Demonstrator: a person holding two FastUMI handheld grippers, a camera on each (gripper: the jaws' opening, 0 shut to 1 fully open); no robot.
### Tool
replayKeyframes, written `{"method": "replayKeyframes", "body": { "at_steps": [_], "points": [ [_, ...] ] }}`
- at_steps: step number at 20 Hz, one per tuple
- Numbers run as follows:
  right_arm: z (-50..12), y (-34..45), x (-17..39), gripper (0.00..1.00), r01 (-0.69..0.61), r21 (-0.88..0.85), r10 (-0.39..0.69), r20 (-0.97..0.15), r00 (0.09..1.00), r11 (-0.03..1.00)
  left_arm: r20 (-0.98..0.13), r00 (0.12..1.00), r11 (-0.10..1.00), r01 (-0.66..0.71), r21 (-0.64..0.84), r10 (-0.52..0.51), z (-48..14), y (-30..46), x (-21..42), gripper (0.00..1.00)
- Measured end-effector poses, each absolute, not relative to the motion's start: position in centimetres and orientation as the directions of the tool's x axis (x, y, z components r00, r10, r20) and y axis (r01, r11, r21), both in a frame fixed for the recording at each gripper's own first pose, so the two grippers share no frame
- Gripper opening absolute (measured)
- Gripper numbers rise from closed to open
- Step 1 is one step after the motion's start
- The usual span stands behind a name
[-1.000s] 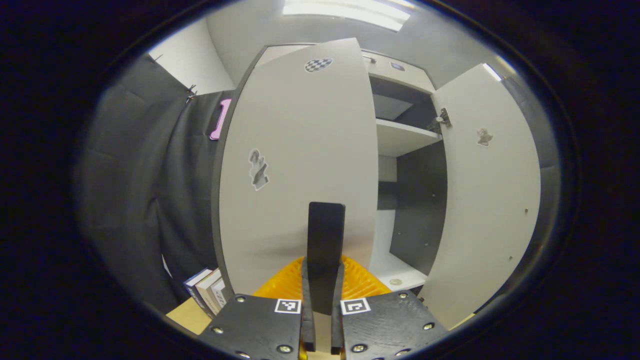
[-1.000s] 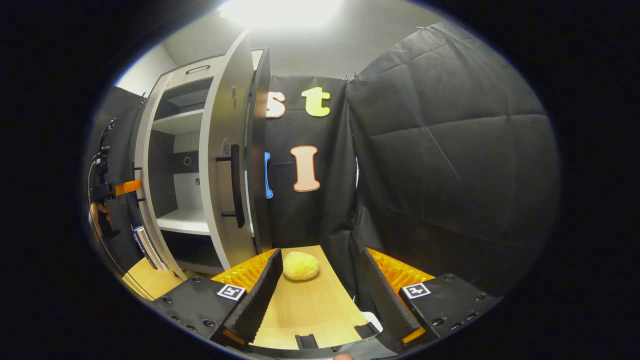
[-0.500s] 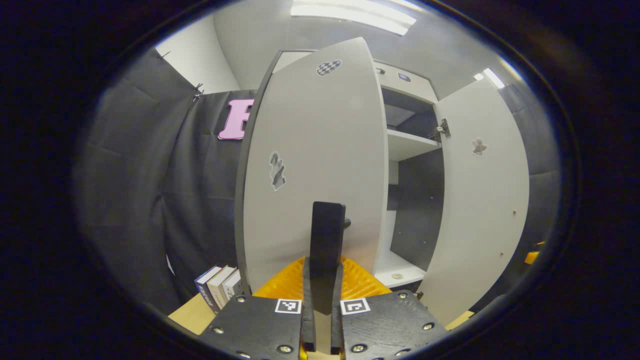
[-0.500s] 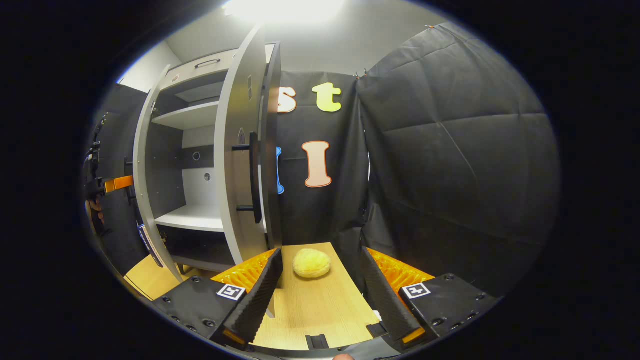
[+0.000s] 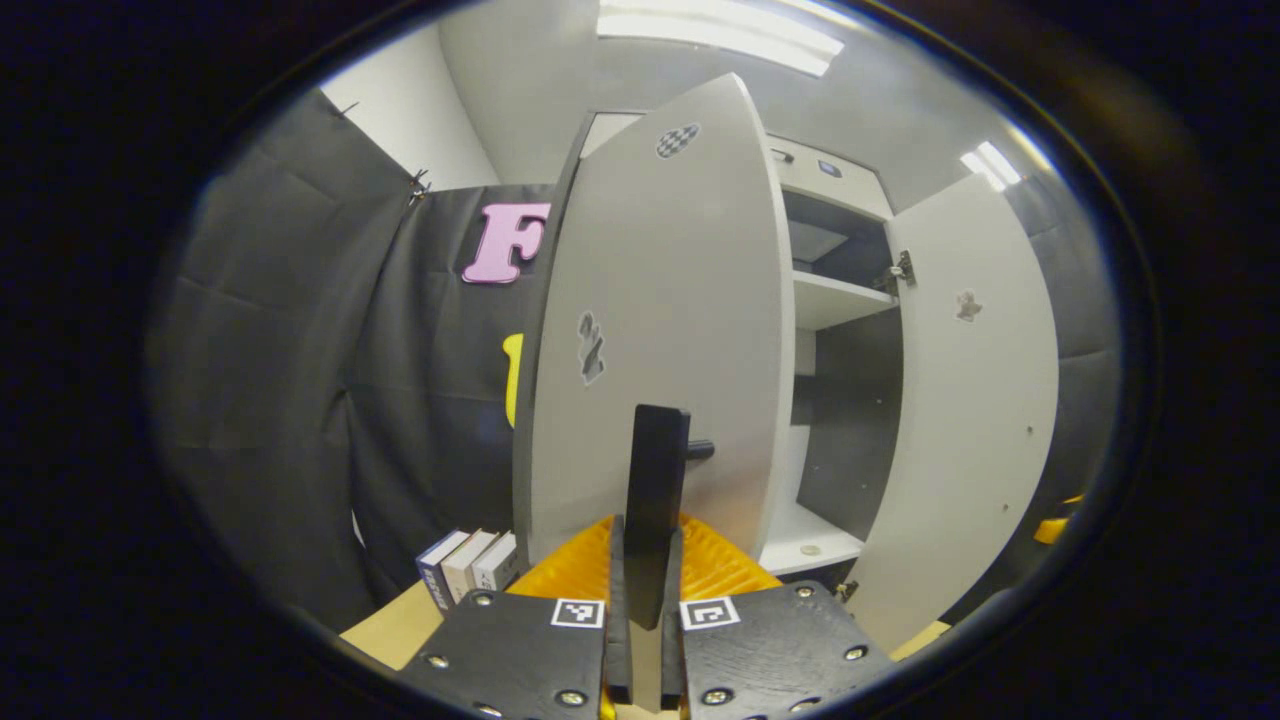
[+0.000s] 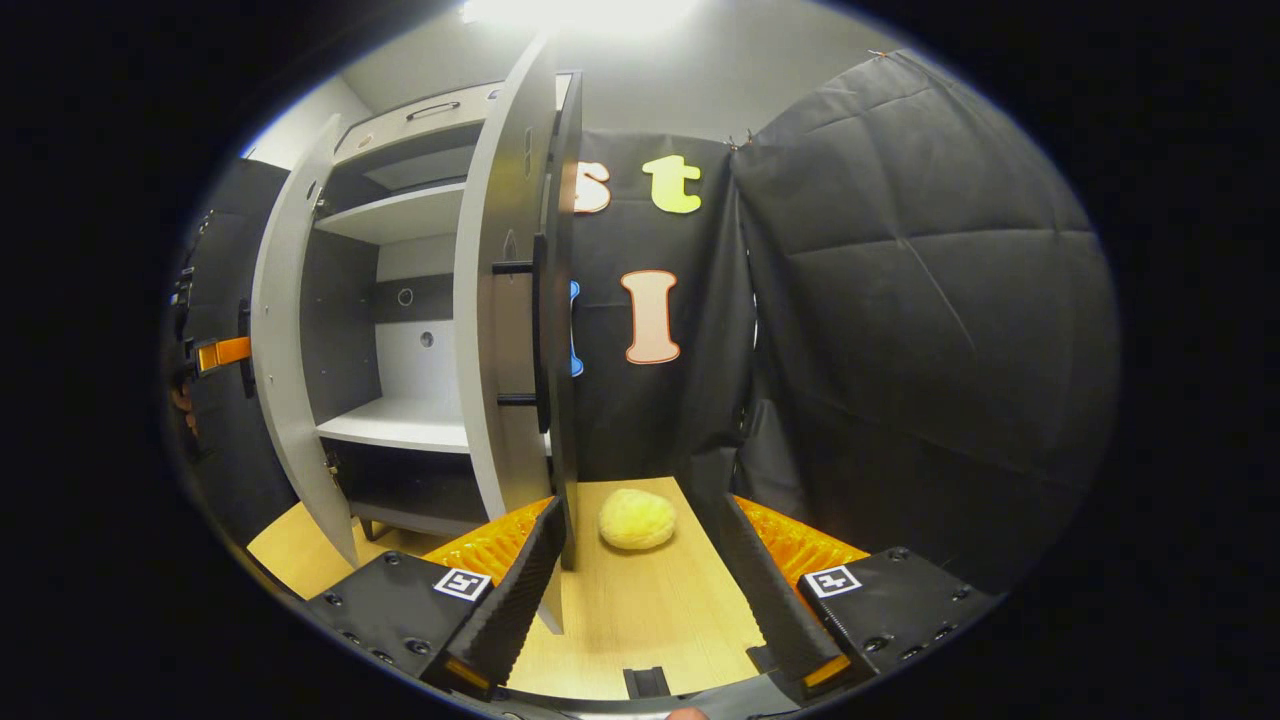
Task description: Open the right door of the double-door shoe cabinet with the right hand, and open the left door with the left hand.
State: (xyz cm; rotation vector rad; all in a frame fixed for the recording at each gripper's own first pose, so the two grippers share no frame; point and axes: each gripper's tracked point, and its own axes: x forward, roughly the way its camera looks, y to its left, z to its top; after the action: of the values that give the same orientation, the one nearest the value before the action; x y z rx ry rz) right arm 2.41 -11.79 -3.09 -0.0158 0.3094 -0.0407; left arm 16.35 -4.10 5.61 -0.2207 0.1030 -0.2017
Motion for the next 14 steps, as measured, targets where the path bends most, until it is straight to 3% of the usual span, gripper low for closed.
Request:
{"method": "replayKeyframes", "body": {
  "at_steps": [7, 8, 9, 14],
  "points": [
    [-3.5, -9.6, 3.1, 0.98, -0.005, -0.017, -0.001, -0.314, 0.949, 1.0, -0.11, 0.981, 0.97, 0.133, -0.202, -0.158, 4.7, 0.6, 15.2, 0.12],
    [-3.5, -9.4, 3.0, 0.93, -0.01, -0.019, 0.004, -0.313, 0.95, 1.0, -0.128, 0.98, 0.974, 0.127, -0.186, -0.152, 4.2, 1.1, 15.1, 0.14],
    [-3.5, -9.1, 3.0, 0.98, -0.016, -0.022, 0.008, -0.312, 0.95, 1.0, -0.143, 0.98, 0.978, 0.115, -0.176, -0.141, 3.5, 1.7, 14.9, 0.12],
    [-3.5, -8.5, 2.7, 0.98, -0.028, -0.027, 0.018, -0.31, 0.95, 0.999, -0.166, 0.985, 0.992, 0.018, -0.129, -0.04, 1.8, 6.1, 14.9, 0.12]
  ]
}}
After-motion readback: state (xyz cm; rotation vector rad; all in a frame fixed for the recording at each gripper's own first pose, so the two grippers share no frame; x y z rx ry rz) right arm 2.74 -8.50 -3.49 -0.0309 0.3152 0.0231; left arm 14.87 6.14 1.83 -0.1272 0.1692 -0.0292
